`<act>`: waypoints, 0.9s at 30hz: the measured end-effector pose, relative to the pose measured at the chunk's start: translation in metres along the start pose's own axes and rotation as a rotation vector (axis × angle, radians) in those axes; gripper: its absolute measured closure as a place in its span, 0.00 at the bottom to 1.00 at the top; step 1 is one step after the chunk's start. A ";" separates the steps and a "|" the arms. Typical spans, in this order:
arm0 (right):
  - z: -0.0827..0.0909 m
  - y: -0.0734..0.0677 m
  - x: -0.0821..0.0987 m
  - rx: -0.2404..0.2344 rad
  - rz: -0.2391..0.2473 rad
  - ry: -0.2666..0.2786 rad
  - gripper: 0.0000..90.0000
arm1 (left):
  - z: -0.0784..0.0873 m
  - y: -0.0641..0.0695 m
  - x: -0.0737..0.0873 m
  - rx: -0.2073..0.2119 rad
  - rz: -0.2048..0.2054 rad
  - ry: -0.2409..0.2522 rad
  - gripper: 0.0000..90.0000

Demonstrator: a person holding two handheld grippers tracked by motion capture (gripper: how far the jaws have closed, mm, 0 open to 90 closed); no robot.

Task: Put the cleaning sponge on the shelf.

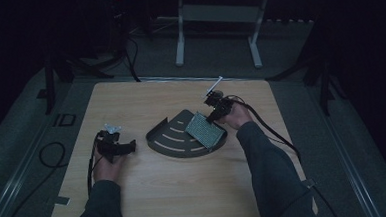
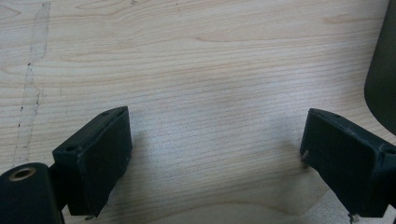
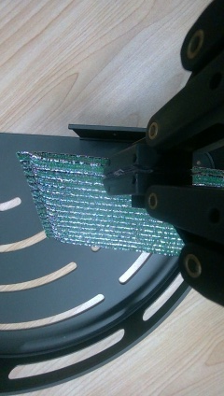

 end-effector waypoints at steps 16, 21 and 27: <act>-0.005 0.001 0.000 0.031 -0.004 -0.004 1.00 | 0.000 0.000 0.000 0.000 0.001 0.000 0.10; -0.010 0.000 0.000 0.050 0.000 -0.017 1.00 | 0.000 0.000 0.000 0.000 0.001 0.000 0.10; -0.013 0.002 0.001 0.078 0.010 -0.037 1.00 | 0.000 0.000 0.000 0.000 0.001 0.001 0.10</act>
Point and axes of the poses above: each handheld gripper's, and its own axes: z roughly backward along the jaws, x roughly out of its underside, y roughly to its right, the point moved 3 cm from there along -z, roughly forward along the jaws, and after that the axes turned 2 degrees about z, right-handed, at the moved point
